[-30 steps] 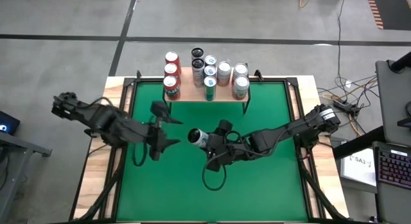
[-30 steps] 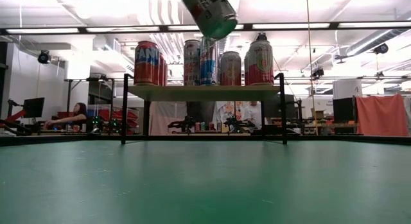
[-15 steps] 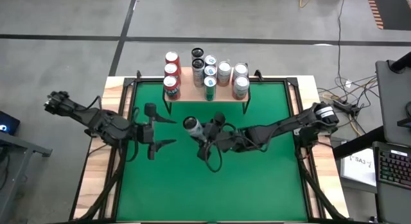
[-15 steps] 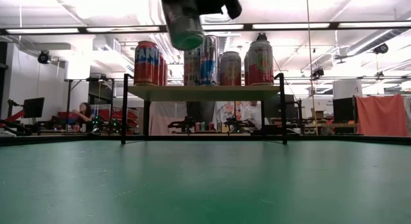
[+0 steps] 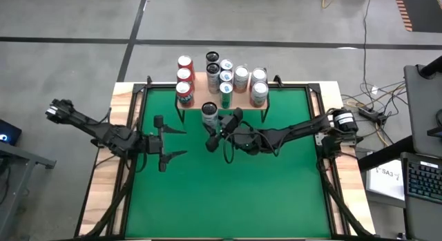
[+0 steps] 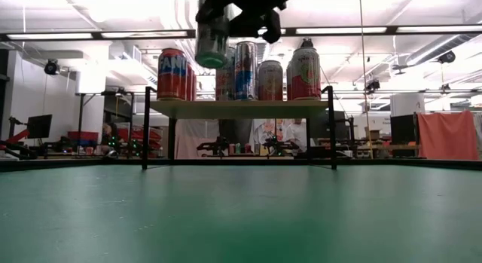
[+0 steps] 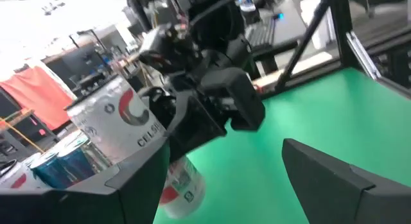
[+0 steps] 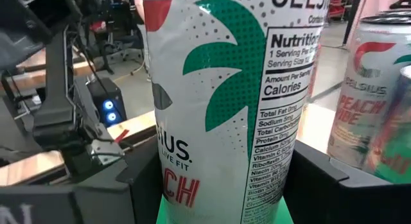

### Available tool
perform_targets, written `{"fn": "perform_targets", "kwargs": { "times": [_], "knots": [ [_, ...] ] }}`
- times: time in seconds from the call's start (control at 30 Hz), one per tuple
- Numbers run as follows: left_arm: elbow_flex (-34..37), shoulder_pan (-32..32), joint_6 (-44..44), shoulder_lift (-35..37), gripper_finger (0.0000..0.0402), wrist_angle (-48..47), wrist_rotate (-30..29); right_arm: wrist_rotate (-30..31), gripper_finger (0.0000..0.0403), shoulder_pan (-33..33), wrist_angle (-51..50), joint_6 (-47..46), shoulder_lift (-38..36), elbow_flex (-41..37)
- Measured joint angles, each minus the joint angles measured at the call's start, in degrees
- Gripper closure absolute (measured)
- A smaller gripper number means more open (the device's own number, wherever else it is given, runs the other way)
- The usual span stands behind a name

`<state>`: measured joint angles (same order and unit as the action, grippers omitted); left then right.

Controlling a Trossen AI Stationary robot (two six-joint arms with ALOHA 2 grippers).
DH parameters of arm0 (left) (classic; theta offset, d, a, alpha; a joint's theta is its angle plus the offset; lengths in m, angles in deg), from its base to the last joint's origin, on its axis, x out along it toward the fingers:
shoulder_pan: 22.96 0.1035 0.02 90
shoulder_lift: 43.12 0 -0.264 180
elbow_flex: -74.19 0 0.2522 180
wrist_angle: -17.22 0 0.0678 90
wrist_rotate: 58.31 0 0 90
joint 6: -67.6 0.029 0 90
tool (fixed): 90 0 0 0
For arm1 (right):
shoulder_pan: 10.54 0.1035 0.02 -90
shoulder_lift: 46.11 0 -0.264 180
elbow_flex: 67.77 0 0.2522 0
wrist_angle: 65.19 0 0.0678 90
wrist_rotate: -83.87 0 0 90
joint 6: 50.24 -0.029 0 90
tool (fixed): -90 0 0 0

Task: Place canned beverage on shelf
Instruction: Put the white soda can on the shelf aligned with other white soda cans on the shelf

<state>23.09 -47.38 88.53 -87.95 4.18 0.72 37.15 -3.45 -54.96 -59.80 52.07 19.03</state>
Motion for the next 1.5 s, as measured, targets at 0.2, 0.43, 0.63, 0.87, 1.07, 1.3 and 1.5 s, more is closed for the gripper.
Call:
{"fn": "perform_targets", "kwargs": {
  "times": [0.2,0.43,0.63,0.87,1.07,1.3,1.5],
  "knots": [
    [8.61,1.09,0.88,0.48,0.0116,13.58,-3.61,2.84,0.017,-0.62,1.67,0.94,2.16,1.82],
    [15.59,2.99,0.96,-2.09,0.0116,27.32,-4.47,6.34,0.017,-1.29,1.81,3.26,4.76,4.79],
    [17.16,5.29,-0.21,-4.65,0.0116,29.41,-4.47,9.03,0.017,-2.71,2.07,4.19,6.95,6.88],
    [19.38,7.67,-0.64,-8.82,0.0119,35.73,-4.36,10.83,0.017,-4.41,2.12,2.08,8.18,7.25],
    [19.55,9.74,-0.89,-14.68,0.0127,39.91,-4.38,10.77,0.017,-5.34,2.12,0.36,9.12,7.21],
    [20.83,11.42,-0.89,-21.65,0.0138,48.37,-4.05,10.7,0.017,-5.63,2.09,0.43,9.85,7.21],
    [21.82,13.94,-1.0,-27.89,0.0149,55.08,-4.04,10.76,0.017,-6.47,2.47,0.57,10.85,7.54]
  ]
}}
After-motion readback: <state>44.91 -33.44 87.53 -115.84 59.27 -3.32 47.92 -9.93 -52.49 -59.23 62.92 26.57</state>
